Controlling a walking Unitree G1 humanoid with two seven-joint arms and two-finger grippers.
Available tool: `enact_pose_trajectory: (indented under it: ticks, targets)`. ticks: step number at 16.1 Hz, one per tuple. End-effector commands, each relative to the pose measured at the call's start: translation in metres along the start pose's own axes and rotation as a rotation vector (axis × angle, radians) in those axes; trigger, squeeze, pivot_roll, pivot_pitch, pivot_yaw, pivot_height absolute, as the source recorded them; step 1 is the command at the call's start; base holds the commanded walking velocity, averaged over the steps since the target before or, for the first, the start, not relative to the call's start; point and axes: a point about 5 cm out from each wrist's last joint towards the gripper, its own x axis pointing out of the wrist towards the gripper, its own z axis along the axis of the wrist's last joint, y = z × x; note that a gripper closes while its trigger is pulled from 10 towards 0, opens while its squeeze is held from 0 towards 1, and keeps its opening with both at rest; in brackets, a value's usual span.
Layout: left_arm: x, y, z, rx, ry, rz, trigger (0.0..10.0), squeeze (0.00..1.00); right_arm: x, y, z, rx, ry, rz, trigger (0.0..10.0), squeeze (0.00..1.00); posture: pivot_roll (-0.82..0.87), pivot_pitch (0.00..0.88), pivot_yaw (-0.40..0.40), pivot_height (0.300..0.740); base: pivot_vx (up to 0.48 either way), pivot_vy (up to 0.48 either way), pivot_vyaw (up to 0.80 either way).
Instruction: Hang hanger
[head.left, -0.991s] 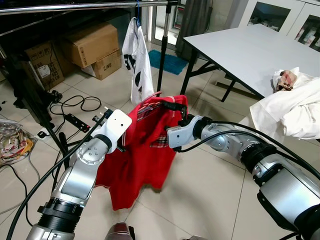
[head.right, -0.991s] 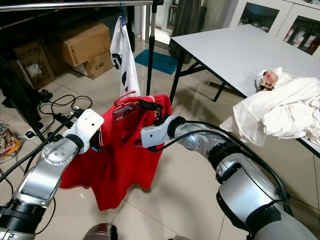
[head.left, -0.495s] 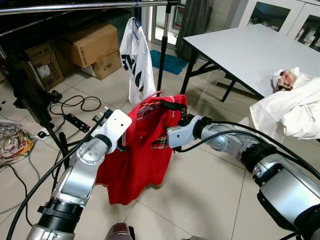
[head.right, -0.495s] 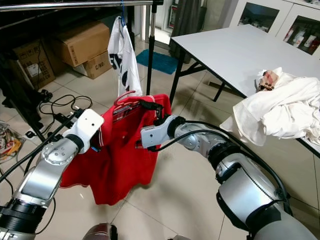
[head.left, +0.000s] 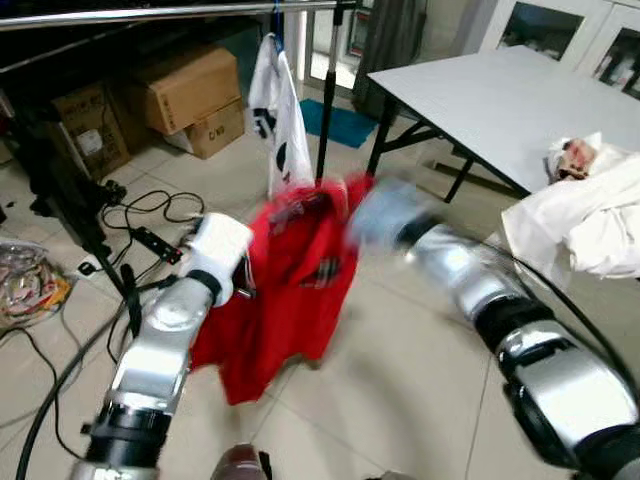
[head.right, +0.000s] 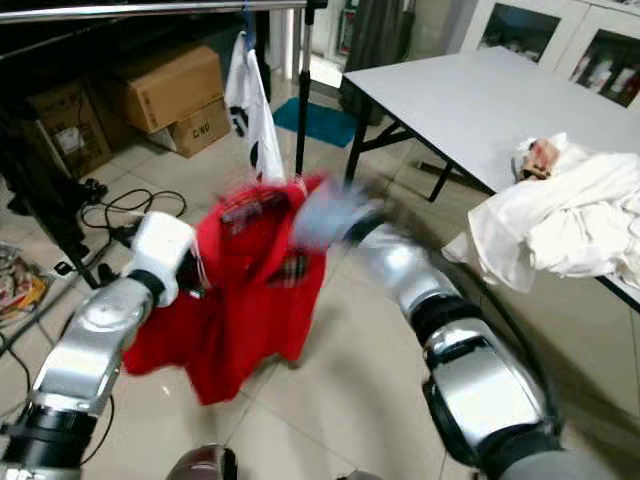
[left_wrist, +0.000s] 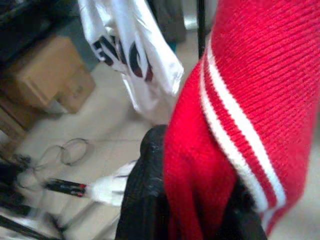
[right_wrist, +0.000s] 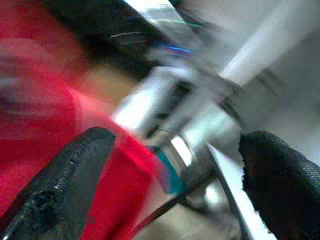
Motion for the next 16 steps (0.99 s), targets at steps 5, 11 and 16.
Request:
enact_pose_trajectory:
  ticks: [5, 11, 16]
  targets:
    - [-0.004, 0.011, 0.015, -0.075, -0.114, 0.063, 0.0, 0.0, -0.005, -0.027, -0.014, 0.332, 0.103, -0.226, 10.0, 0.0, 0.11, 0.011, -0.022, 0.74, 0.0, 0.0, 0.0]
    - [-0.014, 0.012, 0.0, -0.222, -0.082, 0.16, 10.0, 0.0, -0.039, 0.026, -0.046, 0.224, 0.196, 0.034, 10.0, 0.0, 0.11, 0.031, -0.017, 0.74, 0.0, 0.0, 0.0]
    - [-0.043, 0.008, -0.014, -0.247, -0.087, 0.131, 10.0, 0.0, -0.071, 0.02, -0.037, 0.179, 0.045, 0.055, 10.0, 0.0, 0.1, 0.05, -0.014, 0.74, 0.0, 0.0, 0.0]
